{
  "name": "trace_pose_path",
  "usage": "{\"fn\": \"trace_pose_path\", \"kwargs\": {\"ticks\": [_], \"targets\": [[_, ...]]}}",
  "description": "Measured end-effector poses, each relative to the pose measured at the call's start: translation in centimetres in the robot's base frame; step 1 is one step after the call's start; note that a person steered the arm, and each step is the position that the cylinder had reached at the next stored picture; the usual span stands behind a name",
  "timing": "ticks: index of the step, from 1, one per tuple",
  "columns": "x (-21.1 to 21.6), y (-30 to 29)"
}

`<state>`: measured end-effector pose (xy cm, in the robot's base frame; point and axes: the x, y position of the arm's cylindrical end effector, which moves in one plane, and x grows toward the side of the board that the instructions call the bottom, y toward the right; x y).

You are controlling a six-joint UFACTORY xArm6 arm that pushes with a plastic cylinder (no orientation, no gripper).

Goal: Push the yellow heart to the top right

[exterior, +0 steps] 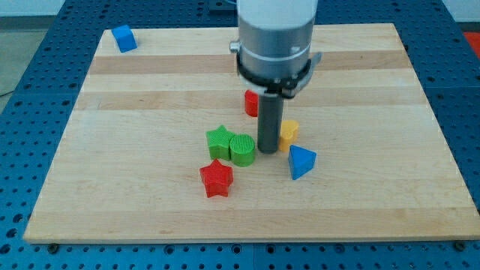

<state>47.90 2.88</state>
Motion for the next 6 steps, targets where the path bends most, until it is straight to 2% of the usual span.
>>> {"fn": "trace_pose_path", "kwargs": {"ticks": [2,3,4,5,6], "targets": [[2.9,-0.3],[-2.8,3.6],[-6.7,6.9],[-5.7,6.9],[-6.7,8.4]]}}
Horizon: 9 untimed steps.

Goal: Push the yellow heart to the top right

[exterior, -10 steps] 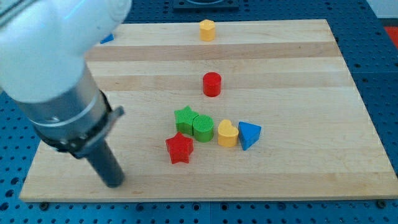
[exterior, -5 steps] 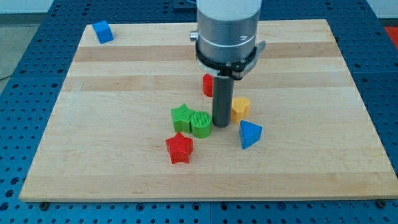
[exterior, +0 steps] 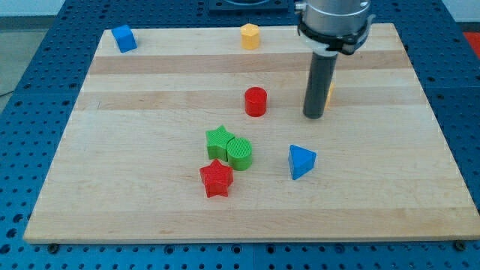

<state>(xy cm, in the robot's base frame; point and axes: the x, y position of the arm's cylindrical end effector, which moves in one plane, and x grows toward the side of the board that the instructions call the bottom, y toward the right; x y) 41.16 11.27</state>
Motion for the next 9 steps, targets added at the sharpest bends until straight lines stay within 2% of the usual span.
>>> {"fn": "trace_pose_path", "kwargs": {"ticks": [1,2,3,4,5,6,7,8,9], "targets": [[-6.3,4.0],[-9.5,5.5],[-6.8,4.1],[-8.9,3.2],[-14.0,6.7],[-13.9,6.7],[-10.5,6.4],[-12.2,9.4],[-15.3,9.9]]}}
